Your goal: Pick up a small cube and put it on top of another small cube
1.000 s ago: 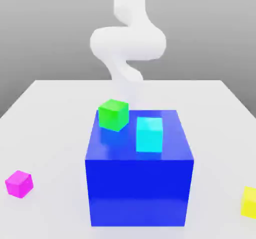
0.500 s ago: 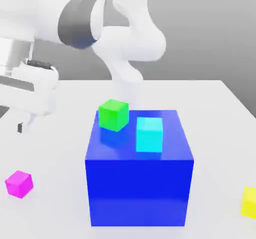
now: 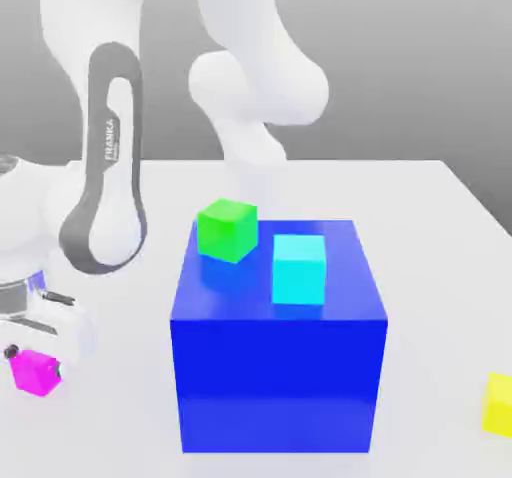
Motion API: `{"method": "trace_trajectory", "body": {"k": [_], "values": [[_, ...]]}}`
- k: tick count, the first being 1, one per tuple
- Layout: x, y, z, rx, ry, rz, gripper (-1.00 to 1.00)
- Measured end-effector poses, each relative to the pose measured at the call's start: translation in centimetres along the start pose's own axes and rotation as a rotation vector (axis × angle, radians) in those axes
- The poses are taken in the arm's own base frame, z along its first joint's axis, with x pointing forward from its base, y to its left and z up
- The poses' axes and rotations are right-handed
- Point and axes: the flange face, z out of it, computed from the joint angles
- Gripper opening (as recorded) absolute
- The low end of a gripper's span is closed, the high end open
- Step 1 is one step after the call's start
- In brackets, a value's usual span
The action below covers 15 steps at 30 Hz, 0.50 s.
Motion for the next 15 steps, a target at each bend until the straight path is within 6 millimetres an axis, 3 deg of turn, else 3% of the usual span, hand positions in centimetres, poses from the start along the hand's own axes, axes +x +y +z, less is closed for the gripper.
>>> {"method": "trace_trajectory", "body": {"k": [5,10,15], "values": [[0.0,0.0,-0.1,0.0,-0.001,0.0,-1.0],[0.0,0.0,-5.4,0.0,-0.001,0.0,-1.0],[-2.6,-3.5,-11.1,-0.029,0.013,0.02,-1.0]]}}
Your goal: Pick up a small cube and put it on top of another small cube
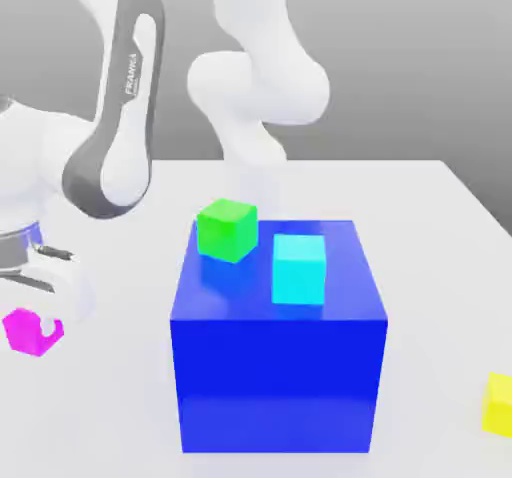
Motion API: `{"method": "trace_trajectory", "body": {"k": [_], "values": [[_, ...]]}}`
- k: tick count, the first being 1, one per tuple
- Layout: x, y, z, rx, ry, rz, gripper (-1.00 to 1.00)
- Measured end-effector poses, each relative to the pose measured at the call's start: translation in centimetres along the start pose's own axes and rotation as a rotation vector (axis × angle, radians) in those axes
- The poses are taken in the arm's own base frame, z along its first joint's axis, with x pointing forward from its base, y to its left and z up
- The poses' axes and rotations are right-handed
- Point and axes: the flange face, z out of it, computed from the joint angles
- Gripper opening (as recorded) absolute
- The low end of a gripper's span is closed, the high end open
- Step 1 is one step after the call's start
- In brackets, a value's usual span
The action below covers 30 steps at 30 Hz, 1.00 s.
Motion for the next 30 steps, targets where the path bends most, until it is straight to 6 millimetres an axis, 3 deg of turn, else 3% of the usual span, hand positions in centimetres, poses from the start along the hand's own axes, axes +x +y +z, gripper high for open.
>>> {"method": "trace_trajectory", "body": {"k": [4,11,16,21,23,26,27,30], "values": [[-3.0,-2.3,-4.6,-0.015,0.013,0.031,-1.0],[-9.4,-4.6,-12.0,-0.014,0.023,0.095,-1.0],[-15.0,-5.1,-16.6,0.003,0.015,0.127,-1.0],[-20.8,-4.4,-20.5,0.024,-0.008,0.148,-1.0],[-22.4,-4.0,-20.6,0.03,-0.017,0.152,-1.0],[-22.8,-4.1,-17.1,0.032,-0.02,0.153,-1.0],[-22.9,-4.0,-15.9,0.032,-0.02,0.153,1.0],[-22.9,-4.0,-15.9,0.032,-0.02,0.153,1.0]]}}
